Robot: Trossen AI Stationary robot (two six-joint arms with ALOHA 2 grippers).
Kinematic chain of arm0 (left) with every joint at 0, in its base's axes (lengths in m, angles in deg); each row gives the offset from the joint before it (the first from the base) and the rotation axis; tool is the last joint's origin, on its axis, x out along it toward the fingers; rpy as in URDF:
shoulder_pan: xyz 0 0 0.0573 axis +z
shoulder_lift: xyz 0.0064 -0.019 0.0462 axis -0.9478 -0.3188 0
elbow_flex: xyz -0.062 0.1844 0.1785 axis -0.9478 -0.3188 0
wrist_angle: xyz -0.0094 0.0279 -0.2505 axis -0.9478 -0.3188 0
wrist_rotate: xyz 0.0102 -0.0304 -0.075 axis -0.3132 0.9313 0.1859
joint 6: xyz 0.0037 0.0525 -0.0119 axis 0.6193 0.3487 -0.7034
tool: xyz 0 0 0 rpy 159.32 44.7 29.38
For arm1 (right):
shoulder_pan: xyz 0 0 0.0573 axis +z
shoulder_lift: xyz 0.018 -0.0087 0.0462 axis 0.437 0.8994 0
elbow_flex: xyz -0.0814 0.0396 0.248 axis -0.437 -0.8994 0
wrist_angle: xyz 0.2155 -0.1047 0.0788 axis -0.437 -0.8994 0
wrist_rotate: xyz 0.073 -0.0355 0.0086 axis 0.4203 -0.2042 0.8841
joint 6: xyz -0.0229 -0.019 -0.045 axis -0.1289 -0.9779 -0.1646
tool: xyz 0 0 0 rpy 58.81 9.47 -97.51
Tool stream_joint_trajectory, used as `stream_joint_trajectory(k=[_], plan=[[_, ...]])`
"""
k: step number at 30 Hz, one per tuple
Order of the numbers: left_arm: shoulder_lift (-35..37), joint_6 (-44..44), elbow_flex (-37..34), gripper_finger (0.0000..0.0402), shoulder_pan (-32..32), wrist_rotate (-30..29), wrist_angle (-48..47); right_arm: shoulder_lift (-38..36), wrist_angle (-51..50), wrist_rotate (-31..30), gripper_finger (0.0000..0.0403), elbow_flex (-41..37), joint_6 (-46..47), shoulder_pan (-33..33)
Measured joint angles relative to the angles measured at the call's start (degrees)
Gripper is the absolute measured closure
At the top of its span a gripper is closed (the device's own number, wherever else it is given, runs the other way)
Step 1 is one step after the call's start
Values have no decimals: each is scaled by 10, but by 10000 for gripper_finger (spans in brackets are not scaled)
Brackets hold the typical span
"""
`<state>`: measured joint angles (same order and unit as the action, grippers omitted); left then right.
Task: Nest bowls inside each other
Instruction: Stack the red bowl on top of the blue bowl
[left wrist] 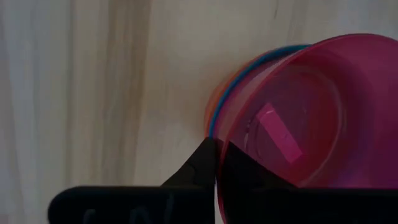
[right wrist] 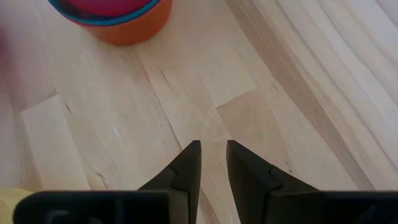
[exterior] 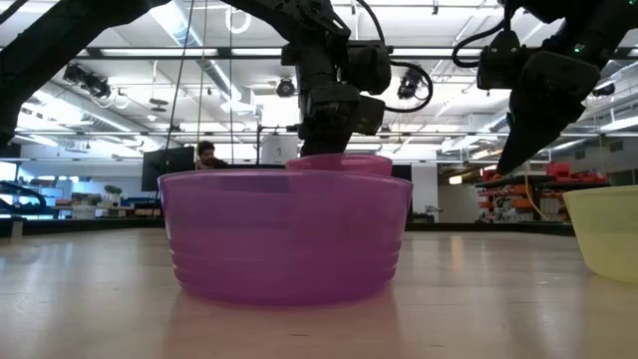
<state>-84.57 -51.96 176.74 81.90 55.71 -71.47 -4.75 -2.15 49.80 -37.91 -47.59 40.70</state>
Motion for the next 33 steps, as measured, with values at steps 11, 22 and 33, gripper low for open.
stream_joint_trajectory(k=[11, 22, 33], plan=[[0, -9, 23, 381, -1, 0, -33, 0, 1, 0, 319, 0, -2, 0], [0, -1, 23, 366, -15, 10, -43, 0, 4, -1, 319, 0, -2, 0], [0, 15, 23, 393, -13, 75, -56, 0, 5, -1, 319, 0, -2, 0]])
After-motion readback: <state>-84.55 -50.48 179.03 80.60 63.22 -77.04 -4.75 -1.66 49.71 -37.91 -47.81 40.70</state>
